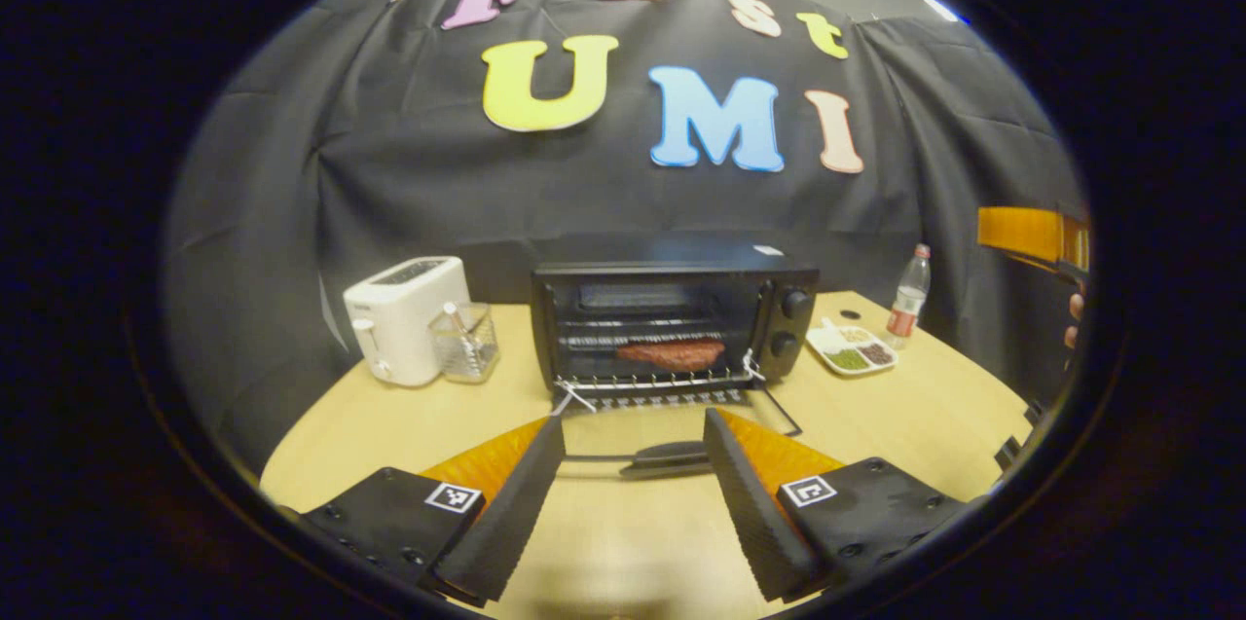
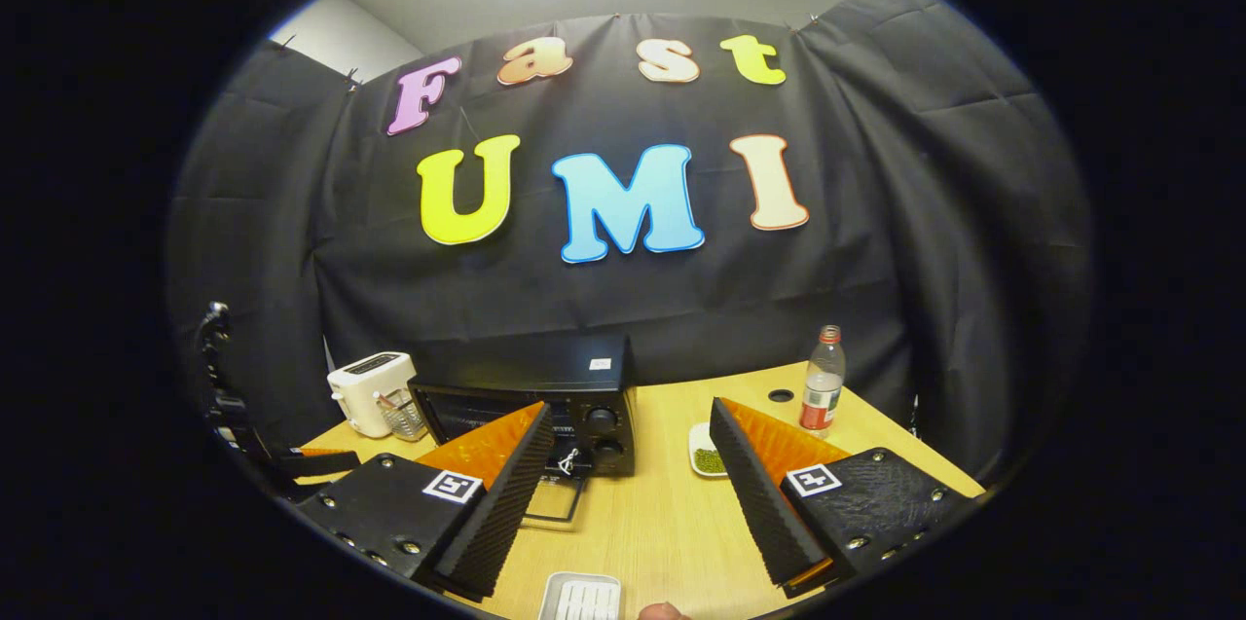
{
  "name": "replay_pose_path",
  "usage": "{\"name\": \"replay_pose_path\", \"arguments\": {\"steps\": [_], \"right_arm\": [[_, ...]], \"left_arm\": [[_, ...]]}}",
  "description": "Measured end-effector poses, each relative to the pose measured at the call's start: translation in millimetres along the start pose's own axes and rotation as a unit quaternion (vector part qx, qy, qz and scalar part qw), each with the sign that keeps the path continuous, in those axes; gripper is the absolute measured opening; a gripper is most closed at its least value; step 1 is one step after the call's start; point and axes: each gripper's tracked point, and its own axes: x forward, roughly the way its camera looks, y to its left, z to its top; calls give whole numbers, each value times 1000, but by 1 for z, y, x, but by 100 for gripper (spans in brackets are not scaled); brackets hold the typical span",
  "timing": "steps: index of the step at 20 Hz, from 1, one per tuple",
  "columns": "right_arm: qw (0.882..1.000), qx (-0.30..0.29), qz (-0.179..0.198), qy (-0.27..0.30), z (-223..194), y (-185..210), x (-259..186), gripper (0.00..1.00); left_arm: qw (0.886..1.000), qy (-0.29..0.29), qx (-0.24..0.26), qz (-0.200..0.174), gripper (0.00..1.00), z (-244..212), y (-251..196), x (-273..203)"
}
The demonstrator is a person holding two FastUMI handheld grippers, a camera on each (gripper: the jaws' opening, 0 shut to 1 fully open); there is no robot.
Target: Open the electric oven with the left hand, put the food in, and close the electric oven.
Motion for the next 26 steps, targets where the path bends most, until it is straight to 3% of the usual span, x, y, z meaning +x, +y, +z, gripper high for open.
{"name": "replay_pose_path", "arguments": {"steps": [1,3,6,10,14,21,22,26], "right_arm": [[1000,-1,-10,-1,1,-6,-3,98],[1000,-7,-26,0,1,-15,-10,98],[999,-16,-50,-4,4,-28,-19,98],[997,-15,-75,-10,8,-39,-34,98],[995,-16,-97,-7,7,-51,-42,98],[993,-31,-113,-6,11,-59,-47,98],[993,-36,-114,-7,10,-61,-47,98],[994,-45,-97,-10,11,-51,-47,98]], "left_arm": [[1000,18,-2,-9,100,-10,-6,8],[999,48,-10,-22,93,-30,-19,25],[996,82,-12,-35,100,-52,-29,46],[991,129,-9,-28,94,-85,-32,67],[987,161,-1,-19,100,-108,-32,84],[988,156,15,-4,96,-114,-33,101],[988,151,19,-2,100,-114,-33,100],[990,141,15,13,97,-107,-33,100]]}}
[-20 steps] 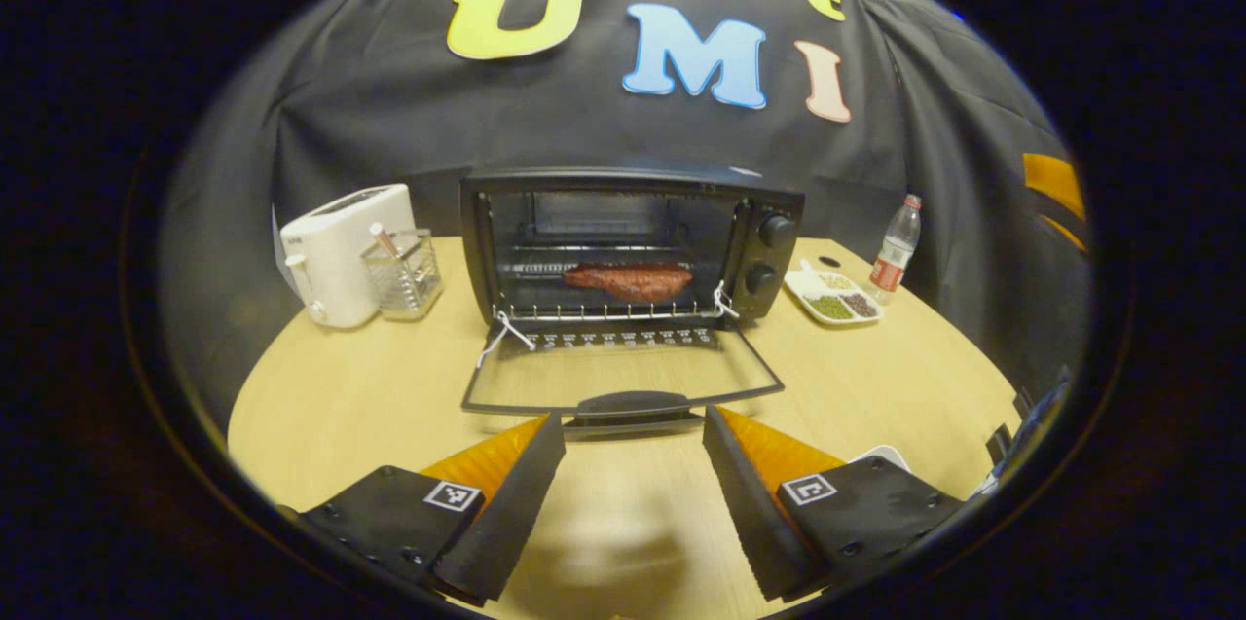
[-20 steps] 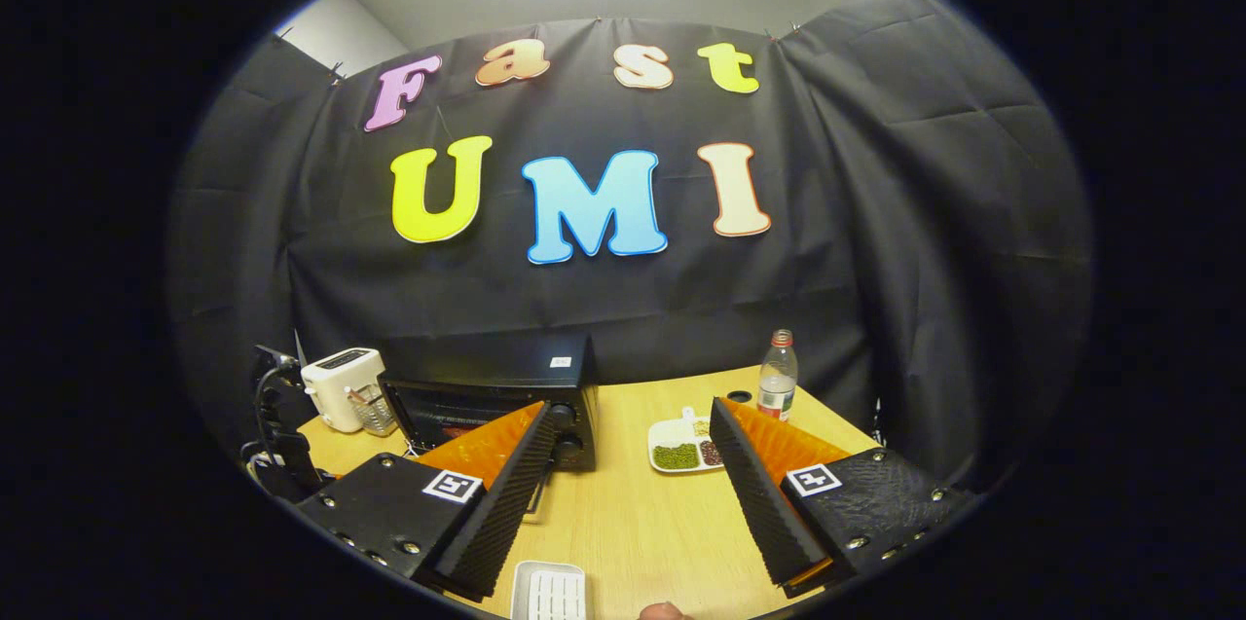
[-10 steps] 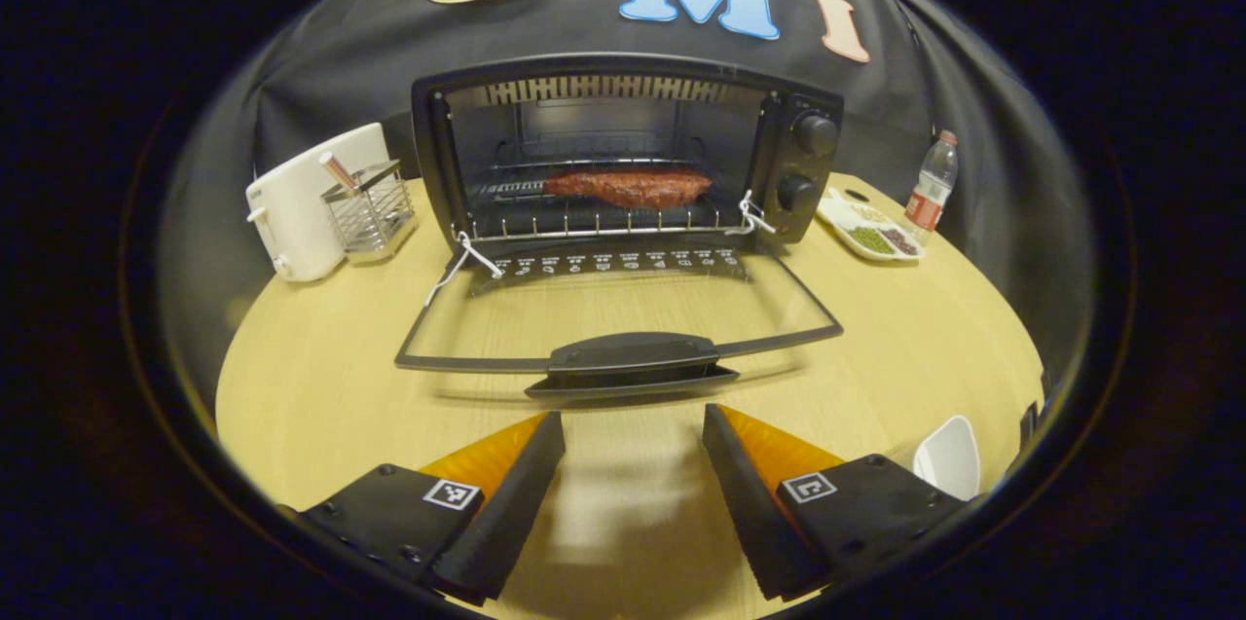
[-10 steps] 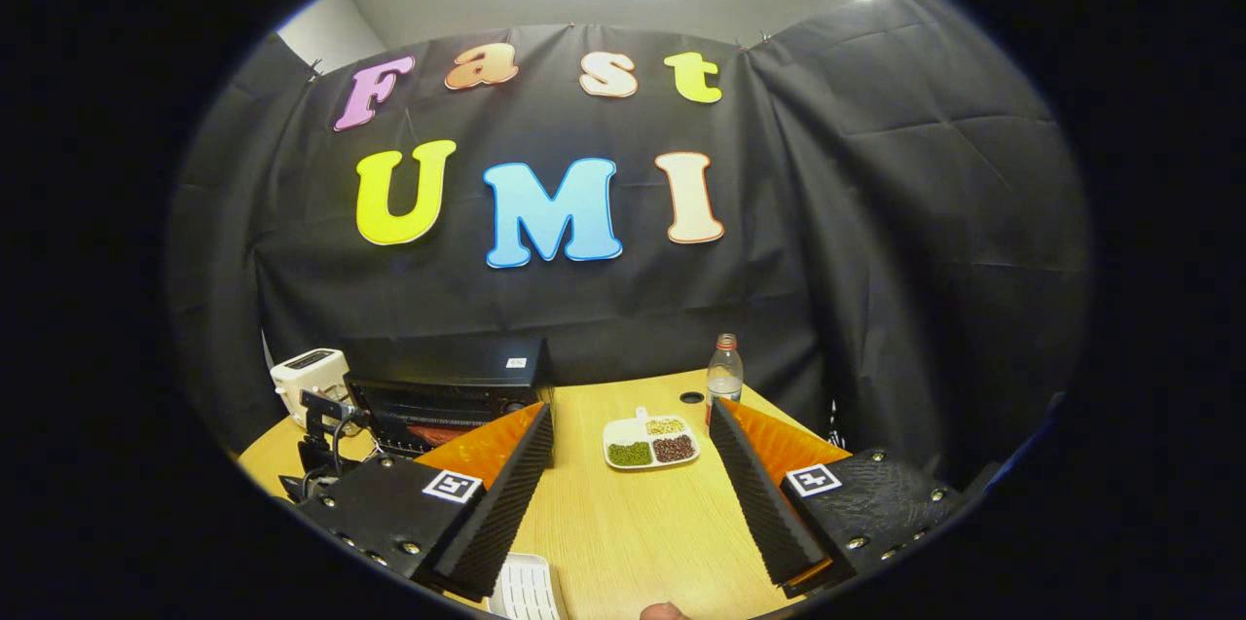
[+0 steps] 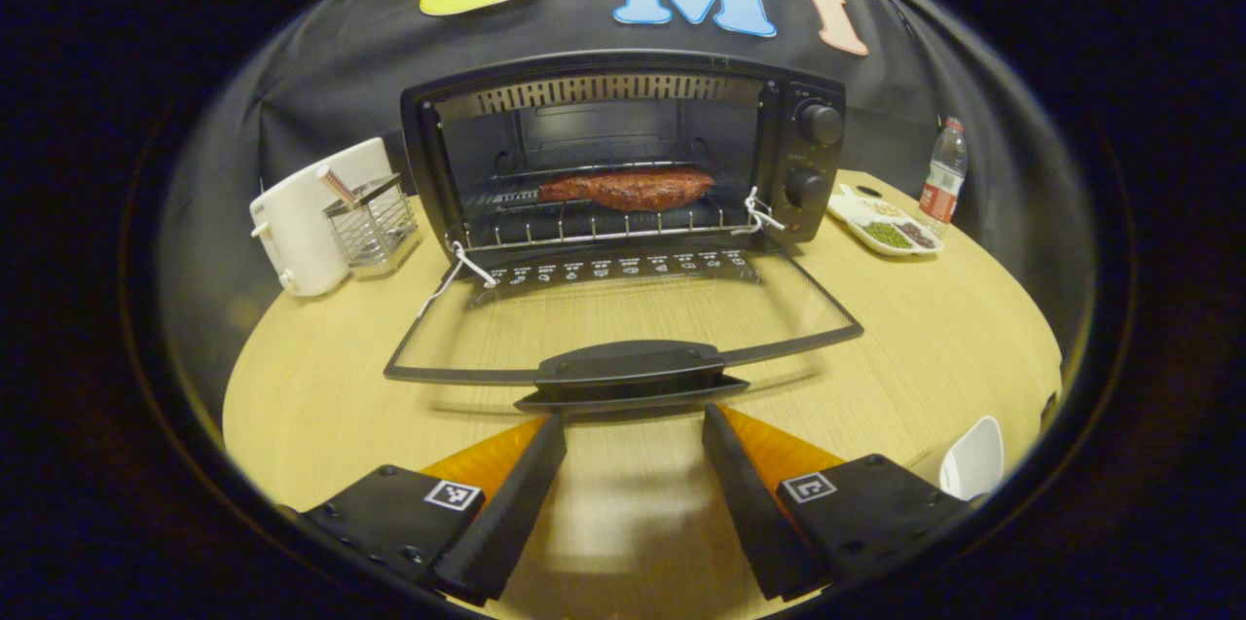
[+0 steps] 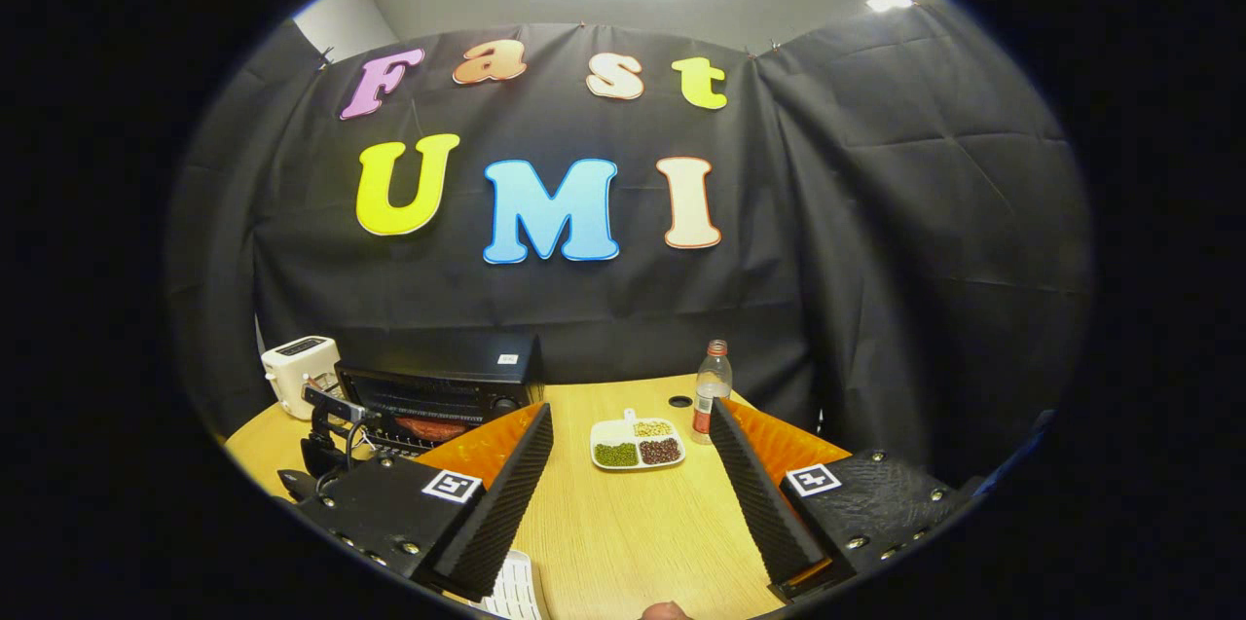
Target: Open the electric oven with the left hand, put the food in, and close the electric oven.
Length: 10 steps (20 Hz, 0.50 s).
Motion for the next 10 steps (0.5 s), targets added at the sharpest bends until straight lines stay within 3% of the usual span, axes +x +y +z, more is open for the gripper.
{"name": "replay_pose_path", "arguments": {"steps": [6,7,10], "right_arm": [[1000,9,11,4,-5,0,-1,98],[1000,10,11,6,-8,-1,0,98],[1000,12,15,11,-16,4,4,98]], "left_arm": [[998,-51,25,8,100,30,-2,-35],[998,-56,30,9,96,36,-1,-39],[998,-69,8,3,100,53,-1,-44]]}}
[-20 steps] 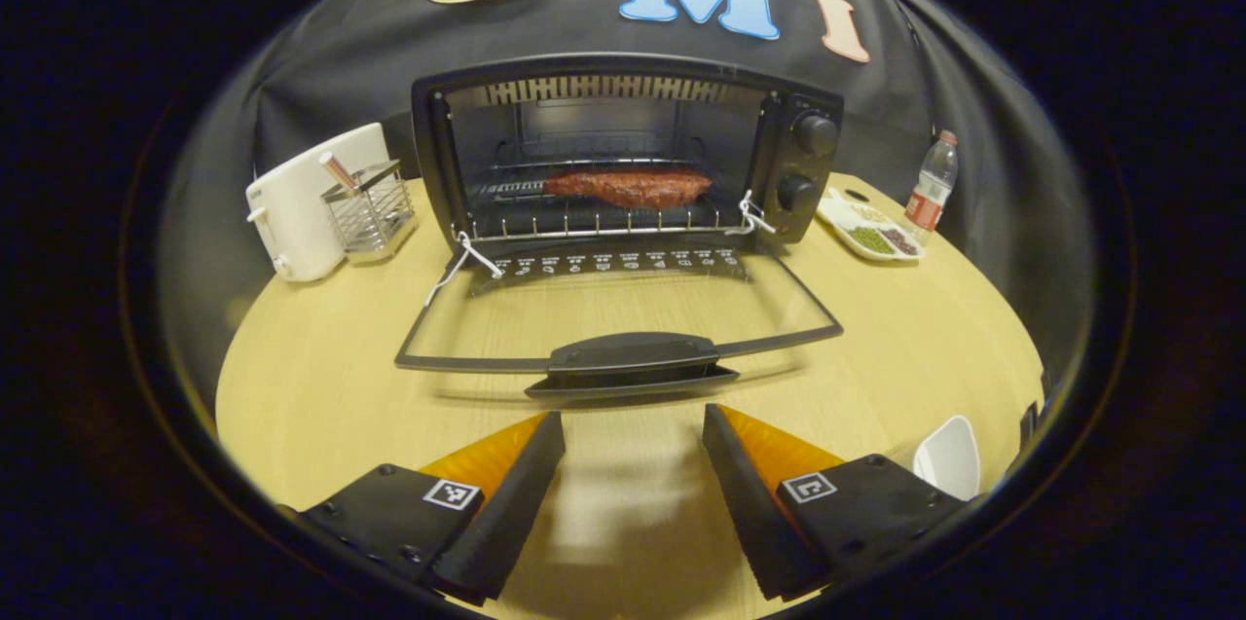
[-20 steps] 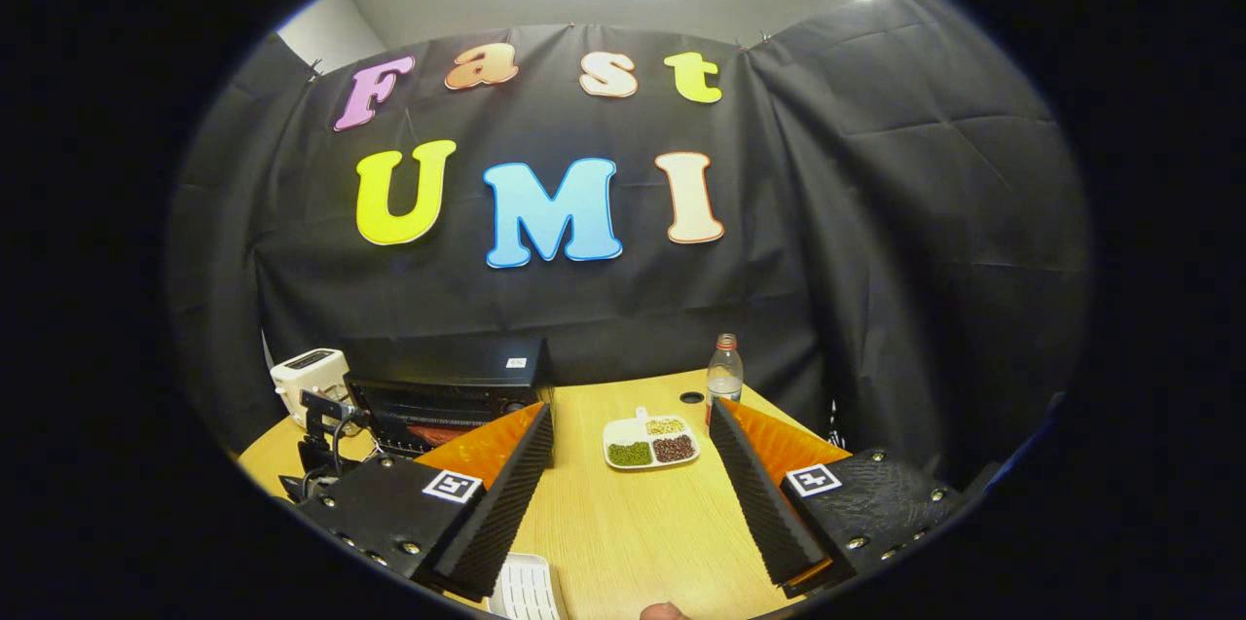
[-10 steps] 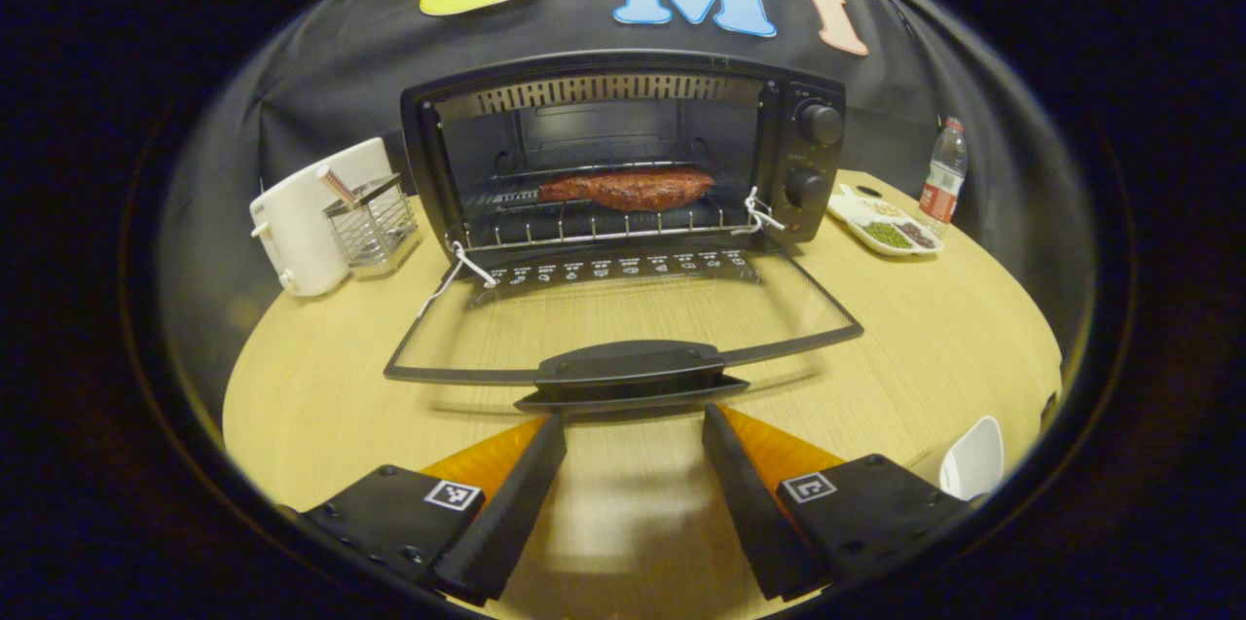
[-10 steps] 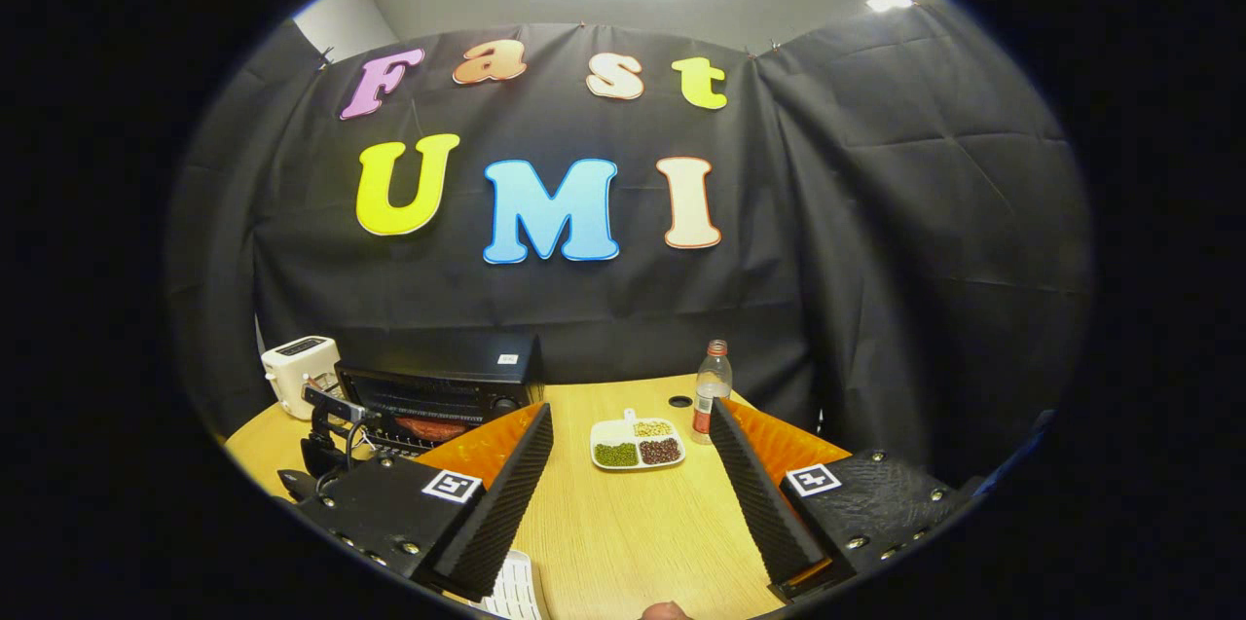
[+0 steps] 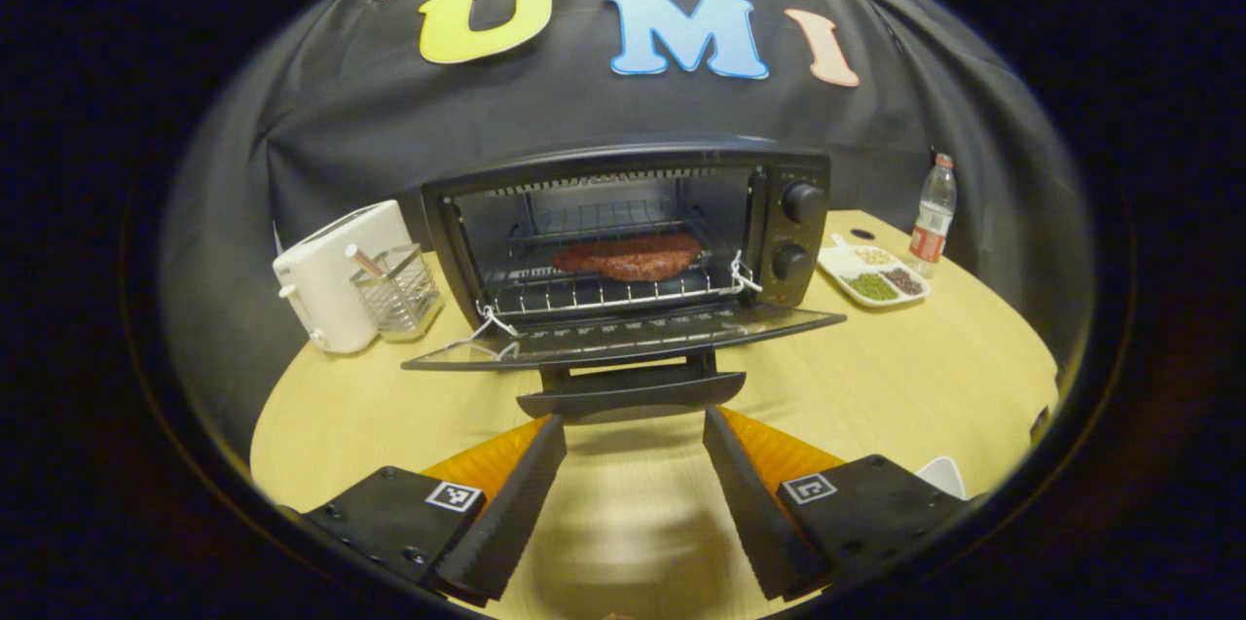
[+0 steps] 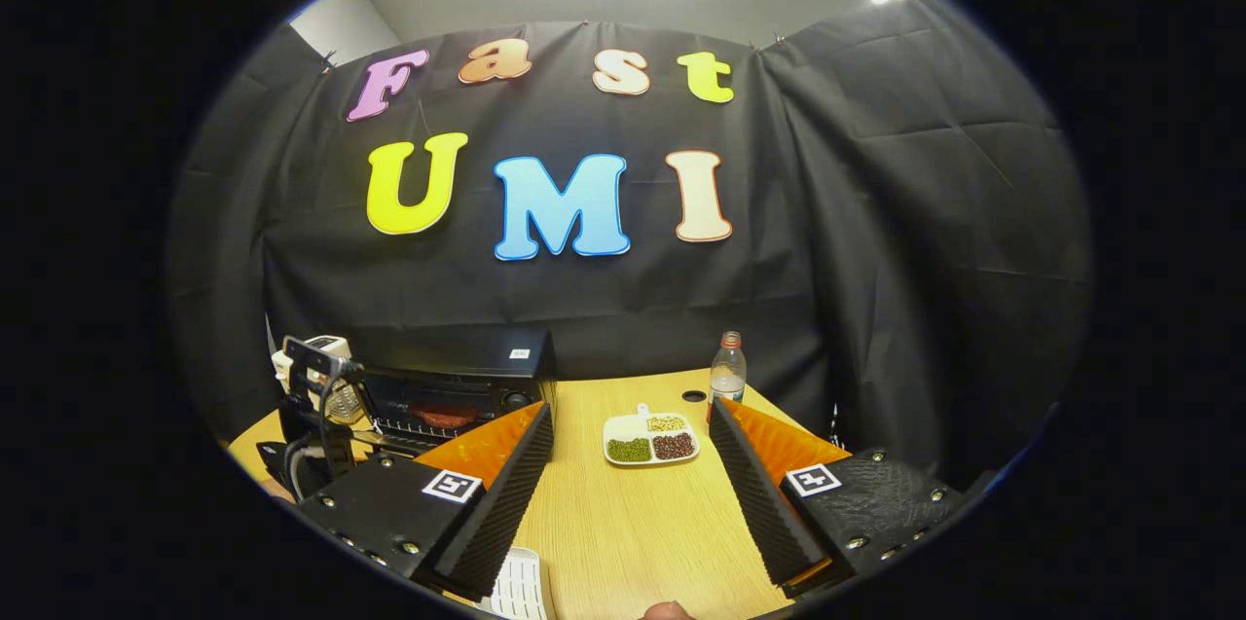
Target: Open the electric oven with the left hand, put the food in, and close the electric oven.
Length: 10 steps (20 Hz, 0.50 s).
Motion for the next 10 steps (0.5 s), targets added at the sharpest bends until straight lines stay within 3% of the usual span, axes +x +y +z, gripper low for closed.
{"name": "replay_pose_path", "arguments": {"steps": [8,10], "right_arm": [[1000,-8,-10,5,-9,3,6,98],[1000,-7,-16,5,-9,2,6,98]], "left_arm": [[998,-61,14,-2,96,78,7,11],[997,-72,17,-5,100,96,10,21]]}}
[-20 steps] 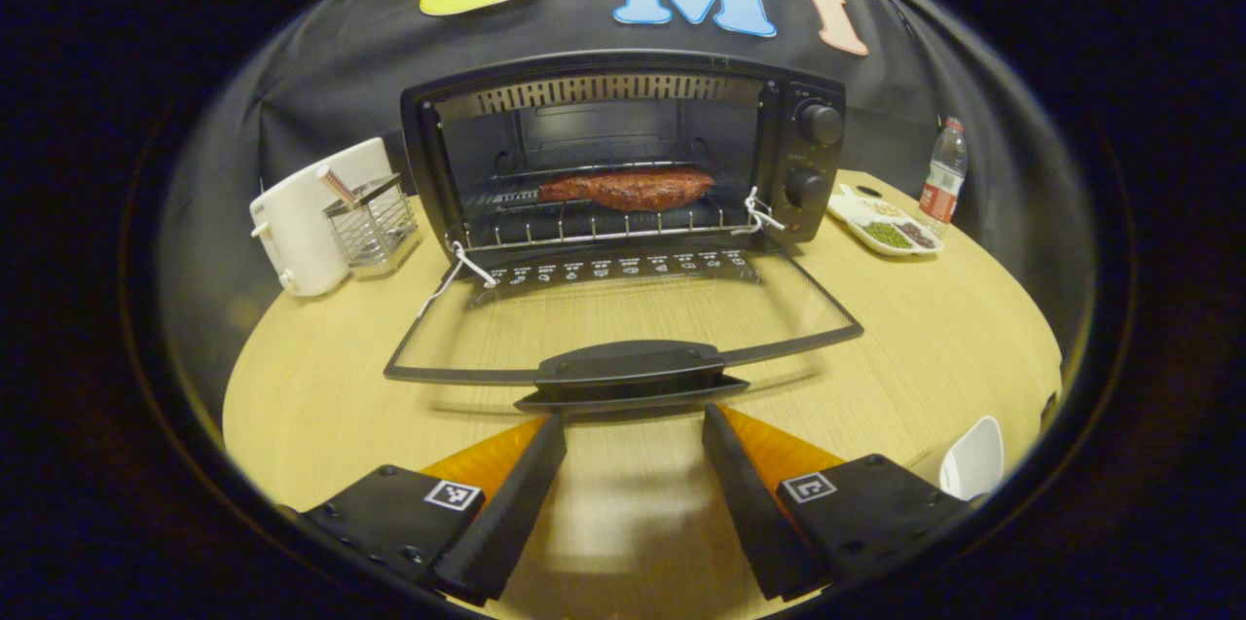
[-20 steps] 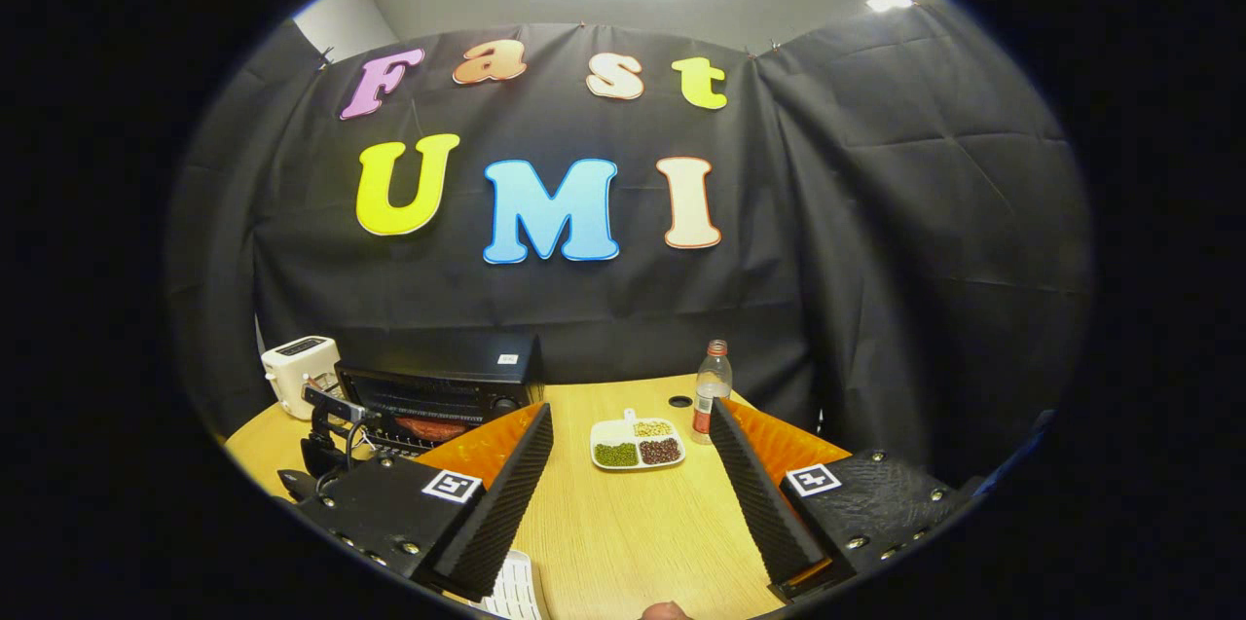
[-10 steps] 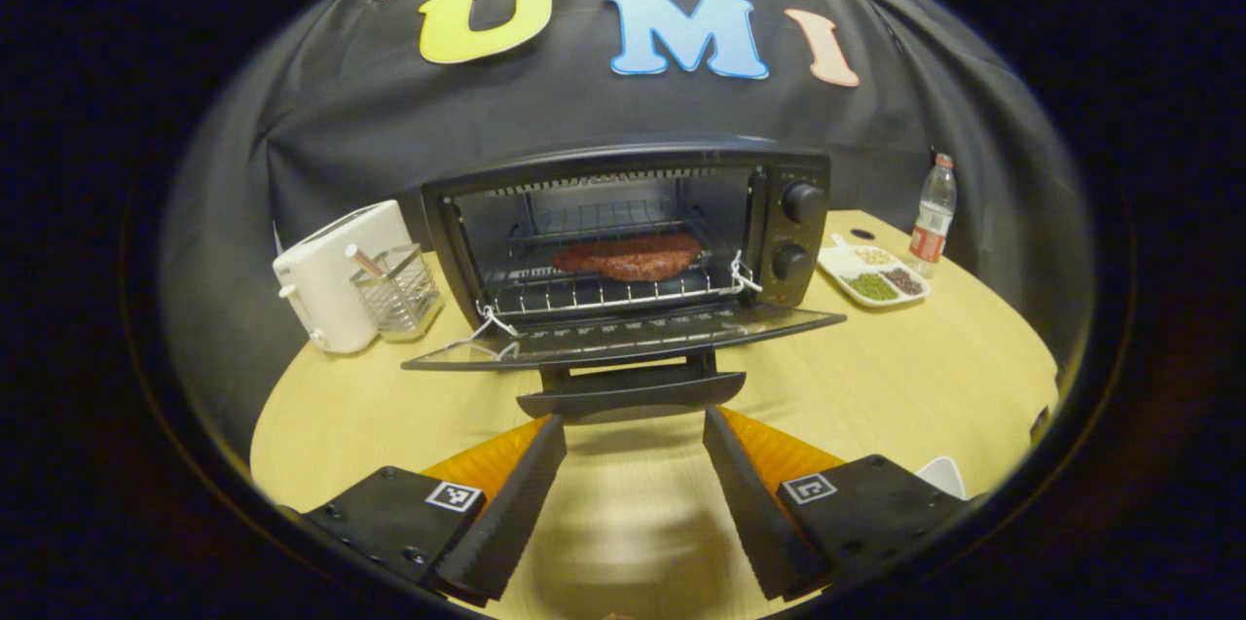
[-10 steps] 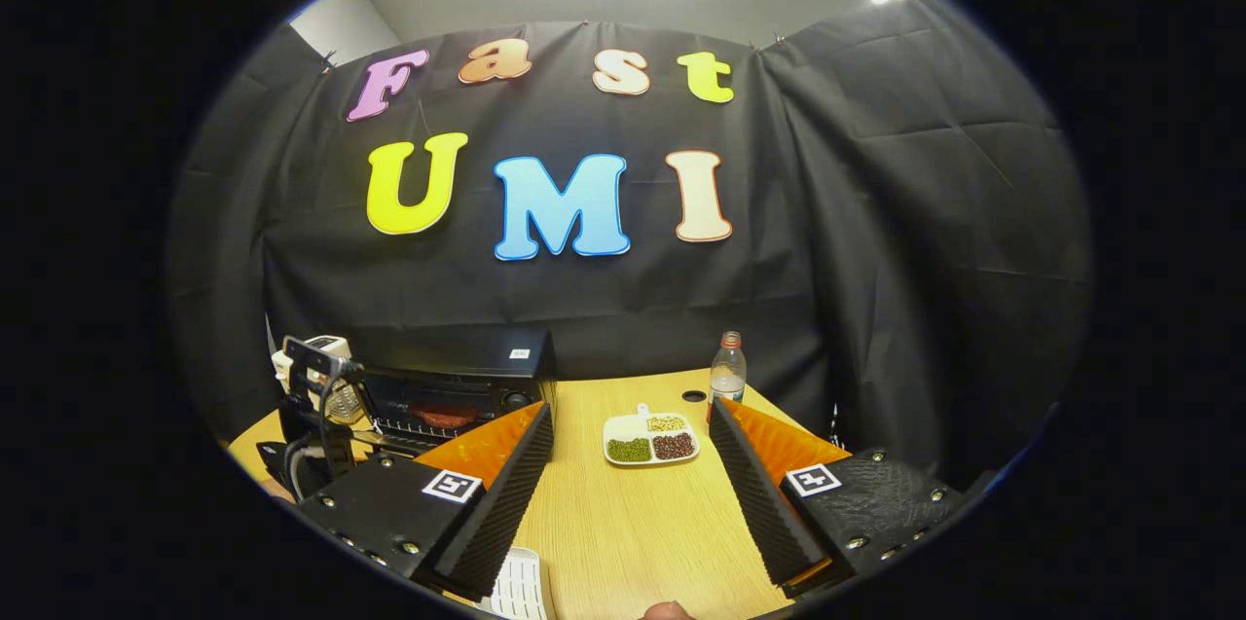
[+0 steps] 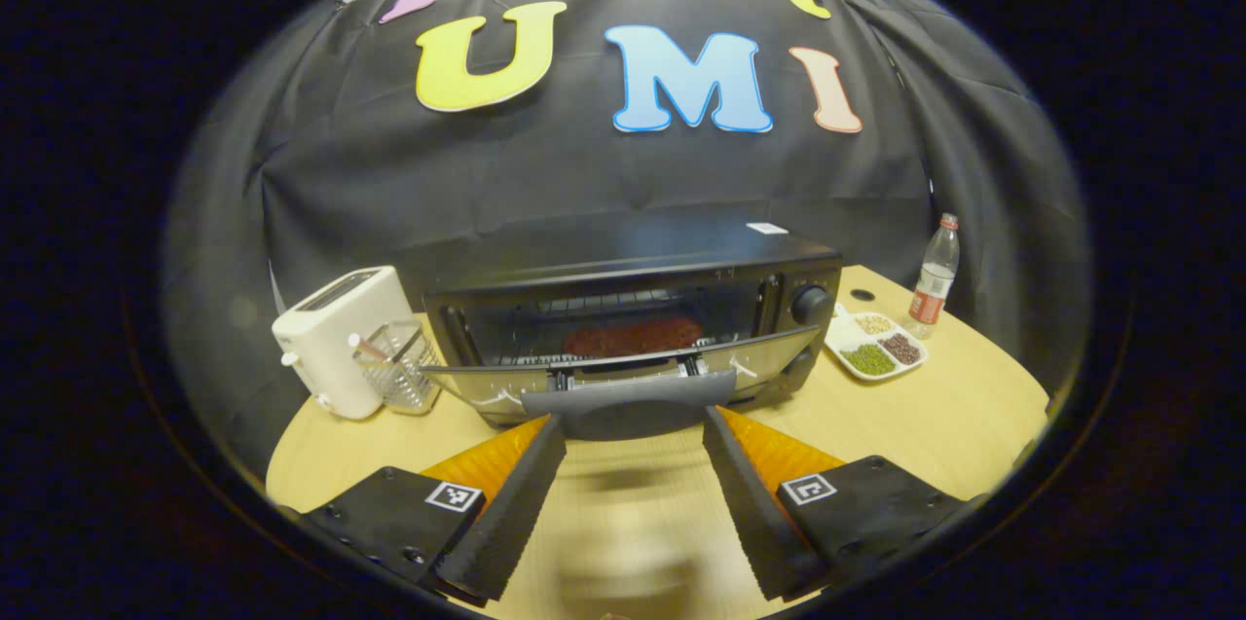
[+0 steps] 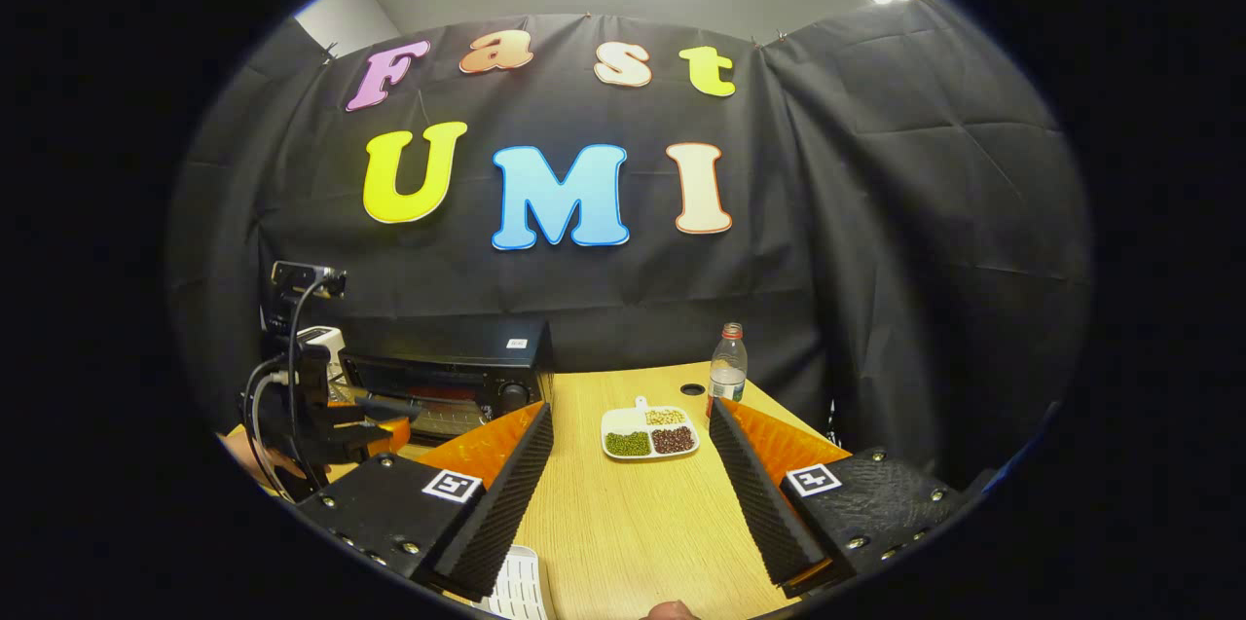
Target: Open the electric oven with the left hand, put the food in, and close the electric oven.
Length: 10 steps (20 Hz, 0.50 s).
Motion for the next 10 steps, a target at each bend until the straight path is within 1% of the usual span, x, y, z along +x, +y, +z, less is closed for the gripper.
{"name": "replay_pose_path", "arguments": {"steps": [3,4,5,7,8,10], "right_arm": [[1000,0,-5,-5,2,1,1,98],[1000,1,-6,-9,6,1,1,98],[1000,2,-6,-14,10,-1,1,98],[1000,1,-7,-28,22,-7,3,98],[999,2,-5,-36,29,-11,3,98],[999,11,12,-49,43,-18,-2,98]], "left_arm": [[1000,-26,0,-3,100,26,5,8],[999,-38,2,-3,96,34,6,4],[999,-46,7,-1,100,43,7,-2],[997,-71,10,-1,96,61,4,-23],[996,-87,11,-1,96,74,1,-36],[994,-111,14,9,96,94,-3,-65]]}}
